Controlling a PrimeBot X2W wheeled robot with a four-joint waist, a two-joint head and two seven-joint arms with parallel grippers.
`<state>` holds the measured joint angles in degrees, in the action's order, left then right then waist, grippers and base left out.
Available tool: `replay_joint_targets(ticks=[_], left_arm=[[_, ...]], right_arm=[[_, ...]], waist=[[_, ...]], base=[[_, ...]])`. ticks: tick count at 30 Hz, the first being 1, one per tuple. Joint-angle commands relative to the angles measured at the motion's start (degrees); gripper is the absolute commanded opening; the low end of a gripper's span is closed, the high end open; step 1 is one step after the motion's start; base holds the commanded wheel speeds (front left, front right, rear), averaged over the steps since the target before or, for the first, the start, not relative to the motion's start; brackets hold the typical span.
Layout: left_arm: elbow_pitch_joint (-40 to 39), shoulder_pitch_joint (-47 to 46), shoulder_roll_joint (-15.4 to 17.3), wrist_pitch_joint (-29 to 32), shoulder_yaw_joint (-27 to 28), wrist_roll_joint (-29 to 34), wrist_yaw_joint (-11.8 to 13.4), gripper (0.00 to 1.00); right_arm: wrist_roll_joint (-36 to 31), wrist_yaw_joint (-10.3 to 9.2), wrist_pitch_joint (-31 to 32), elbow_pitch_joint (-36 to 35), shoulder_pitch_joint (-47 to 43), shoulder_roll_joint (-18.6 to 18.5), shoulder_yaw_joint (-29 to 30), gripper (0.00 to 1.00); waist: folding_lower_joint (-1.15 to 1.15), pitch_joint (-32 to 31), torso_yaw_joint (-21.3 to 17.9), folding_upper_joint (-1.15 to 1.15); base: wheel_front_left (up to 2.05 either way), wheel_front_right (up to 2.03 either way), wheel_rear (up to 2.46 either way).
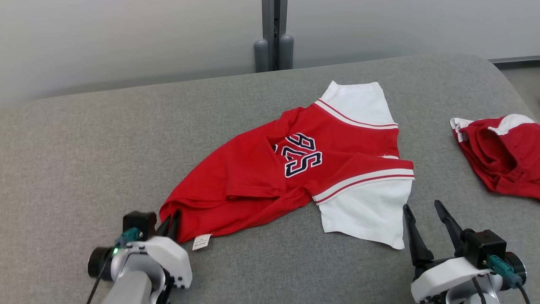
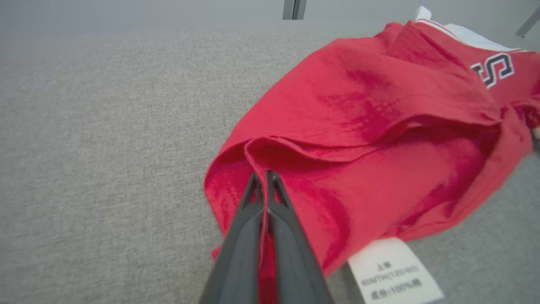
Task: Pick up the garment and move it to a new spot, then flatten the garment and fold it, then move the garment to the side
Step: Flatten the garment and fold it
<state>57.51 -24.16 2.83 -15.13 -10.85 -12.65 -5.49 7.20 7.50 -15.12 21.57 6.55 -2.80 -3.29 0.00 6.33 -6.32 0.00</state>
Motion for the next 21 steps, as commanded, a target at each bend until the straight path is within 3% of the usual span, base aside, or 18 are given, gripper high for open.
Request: replay_joint_targets(ticks=[1, 7, 14, 15, 16, 17, 21], left_arm=[[-0.9, -2.0, 0.4, 0.0, -0.1, 0.4, 0.2, 0.00], [-2.8, -7.0, 3.0, 0.0, 0.0, 1.8, 0.9, 0.00], [1.8, -13.8, 6.3, 0.0, 0.4, 2.2, 1.7, 0.00], [2.6, -14.2, 6.5, 0.0, 0.4, 2.3, 1.9, 0.20], [3.2, -14.5, 6.7, 0.0, 0.5, 2.2, 2.2, 0.54], [3.5, -14.9, 6.8, 0.0, 0.8, 1.9, 2.8, 1.00], [3.2, -13.4, 7.1, 0.0, 1.9, 1.7, 5.6, 1.00]], right_arm=[[0.3, -0.02, 0.0, 0.0, 0.8, -0.3, 0.2, 1.00], [0.5, -0.02, 0.0, -0.5, 1.6, -0.3, 0.3, 1.00], [1.3, -0.02, 0.0, -1.0, 3.8, -0.3, -1.6, 1.00], [1.4, -0.02, 0.0, -1.1, 4.0, -0.3, -1.7, 1.00], [1.5, -0.02, 0.0, -1.1, 4.1, -0.3, -1.7, 1.00], [1.6, -0.02, 0.0, -1.2, 4.2, -0.3, -1.7, 1.00], [1.6, -0.02, 0.0, -1.4, 4.0, -0.3, -1.0, 1.00]], waist=[[0.00, 0.5, -0.1, 0.00], [0.00, 2.4, -0.4, 0.00], [0.00, 5.7, -2.4, 0.00], [0.00, 6.1, -2.7, 0.00], [0.00, 6.4, -2.9, 0.00], [0.00, 6.6, -3.1, 0.00], [0.00, 6.3, -3.2, 0.00]], base=[[0.00, 0.00, 0.00], [0.00, 0.00, 0.00], [0.00, 0.00, 0.00], [0.00, 0.00, 0.00], [0.00, 0.00, 0.00], [0.00, 0.00, 0.00], [0.00, 0.00, 0.00]])
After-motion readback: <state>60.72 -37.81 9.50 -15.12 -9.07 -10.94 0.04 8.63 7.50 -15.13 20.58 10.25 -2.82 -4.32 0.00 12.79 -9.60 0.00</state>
